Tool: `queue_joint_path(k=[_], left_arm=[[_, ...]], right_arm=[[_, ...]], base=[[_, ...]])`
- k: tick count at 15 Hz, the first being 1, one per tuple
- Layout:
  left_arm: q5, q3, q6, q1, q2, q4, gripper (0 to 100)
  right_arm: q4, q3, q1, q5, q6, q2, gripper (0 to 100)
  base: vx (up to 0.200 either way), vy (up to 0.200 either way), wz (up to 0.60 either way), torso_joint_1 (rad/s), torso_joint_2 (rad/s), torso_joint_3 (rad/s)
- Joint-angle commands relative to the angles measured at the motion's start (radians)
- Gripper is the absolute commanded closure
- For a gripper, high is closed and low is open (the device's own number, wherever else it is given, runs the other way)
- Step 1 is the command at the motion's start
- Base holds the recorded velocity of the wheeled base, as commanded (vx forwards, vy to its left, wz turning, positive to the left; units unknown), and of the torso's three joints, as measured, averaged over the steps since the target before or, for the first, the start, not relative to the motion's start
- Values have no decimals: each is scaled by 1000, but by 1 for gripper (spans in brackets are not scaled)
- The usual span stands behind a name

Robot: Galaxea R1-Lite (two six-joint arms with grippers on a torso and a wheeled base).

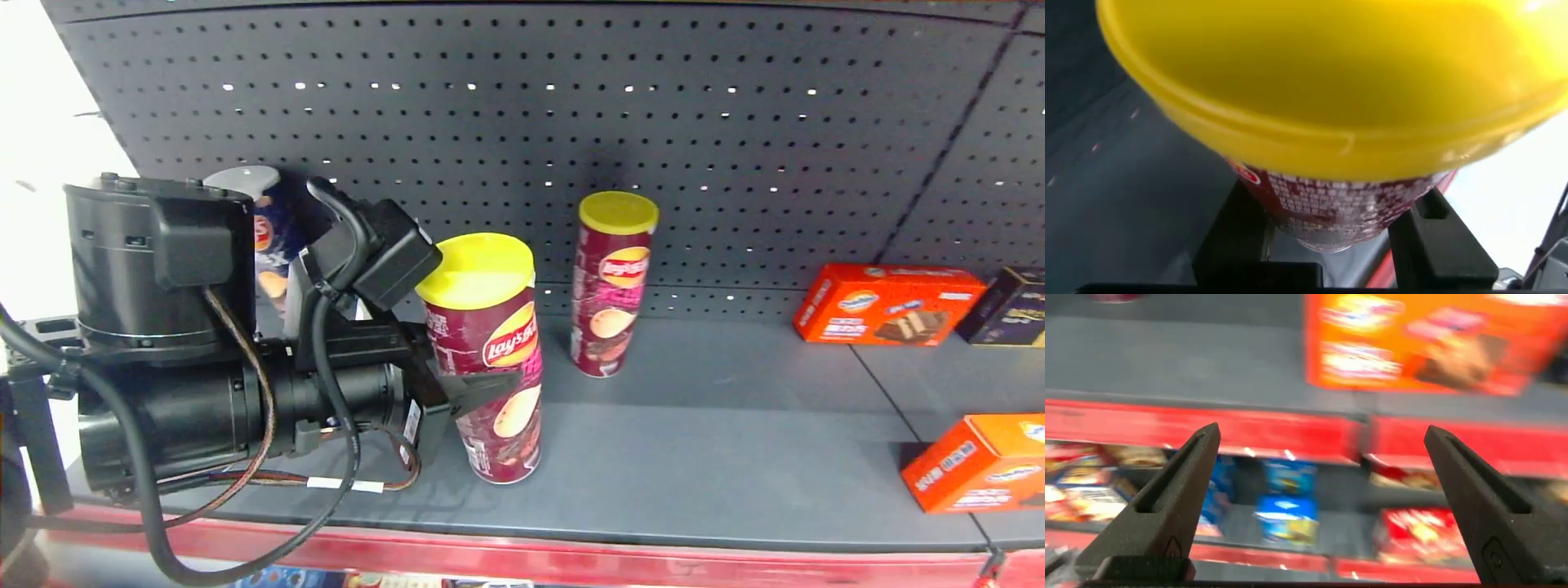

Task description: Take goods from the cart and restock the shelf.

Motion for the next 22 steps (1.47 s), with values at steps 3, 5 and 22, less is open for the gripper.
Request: queue_joint_path(k=[3,5,22], left_arm=[[2,3,0,8,-7,0,100],[2,4,0,23,-16,0,100],[-19,145,-37,143,-171,0,100]], right_arm=[[0,2,0,0,-1,0,0],[0,0,0,0,-1,0,0],[-26,-324,31,133,-31,336,0]], base=[[0,0,0,0,0,0],[0,0,0,0,0,0],[0,0,0,0,0,0]])
